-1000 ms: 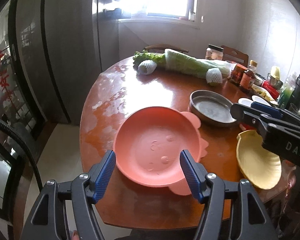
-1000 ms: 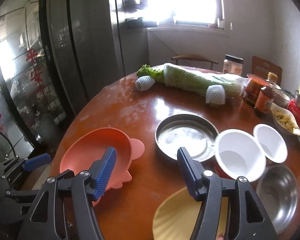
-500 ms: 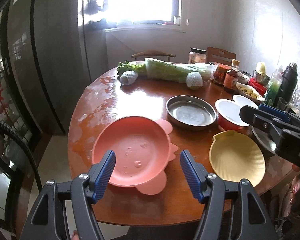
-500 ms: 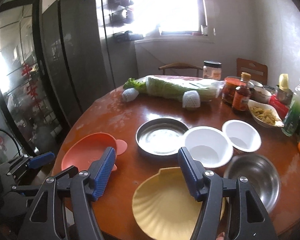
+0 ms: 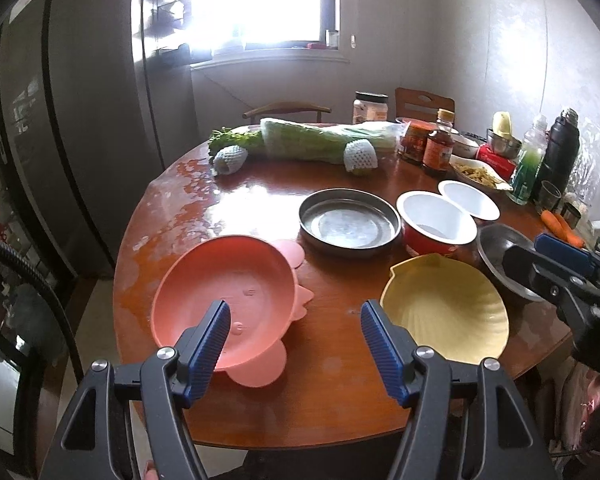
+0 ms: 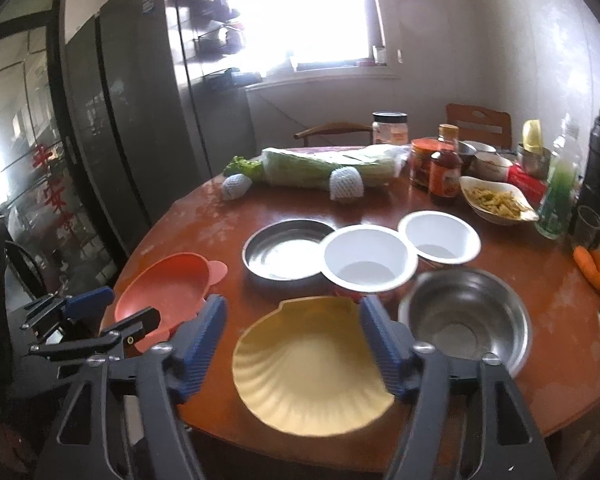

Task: Organize plates and bowls
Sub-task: 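Move the left gripper to the yellow scallop plate rim and grasp it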

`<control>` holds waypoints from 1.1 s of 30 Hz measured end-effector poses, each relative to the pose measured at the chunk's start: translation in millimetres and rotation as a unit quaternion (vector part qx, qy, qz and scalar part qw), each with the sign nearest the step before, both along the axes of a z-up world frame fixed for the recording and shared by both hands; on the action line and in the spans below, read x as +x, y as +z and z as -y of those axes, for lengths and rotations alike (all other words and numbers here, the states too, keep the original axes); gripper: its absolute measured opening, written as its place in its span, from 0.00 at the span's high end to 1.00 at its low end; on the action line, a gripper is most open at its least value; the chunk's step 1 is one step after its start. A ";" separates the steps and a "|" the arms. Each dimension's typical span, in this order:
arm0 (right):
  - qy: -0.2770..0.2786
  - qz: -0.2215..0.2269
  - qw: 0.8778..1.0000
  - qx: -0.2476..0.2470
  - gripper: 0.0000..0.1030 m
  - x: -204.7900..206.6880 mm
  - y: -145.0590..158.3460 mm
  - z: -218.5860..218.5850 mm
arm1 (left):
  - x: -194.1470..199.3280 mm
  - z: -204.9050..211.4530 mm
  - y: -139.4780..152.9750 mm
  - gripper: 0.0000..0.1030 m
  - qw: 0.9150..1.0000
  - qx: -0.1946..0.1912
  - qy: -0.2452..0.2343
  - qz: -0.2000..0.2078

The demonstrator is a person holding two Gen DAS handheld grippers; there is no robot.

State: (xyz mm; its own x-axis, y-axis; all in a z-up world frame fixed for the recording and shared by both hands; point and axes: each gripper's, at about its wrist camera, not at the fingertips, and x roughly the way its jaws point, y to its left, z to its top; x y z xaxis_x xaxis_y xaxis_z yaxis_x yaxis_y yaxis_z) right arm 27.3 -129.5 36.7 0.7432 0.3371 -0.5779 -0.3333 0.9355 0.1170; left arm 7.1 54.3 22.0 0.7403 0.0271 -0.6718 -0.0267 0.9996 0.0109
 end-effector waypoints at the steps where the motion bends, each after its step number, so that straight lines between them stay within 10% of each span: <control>1: -0.003 0.001 1.000 -0.001 0.28 -1.4 -0.1 2.6 | -0.6 2.0 -0.3 0.35 1.000 0.001 -0.002 0.000; 33: -0.045 -0.091 0.995 -0.004 0.28 -11.2 -61.0 42.1 | 32.5 41.6 -34.5 0.35 0.998 0.005 -0.050 -0.049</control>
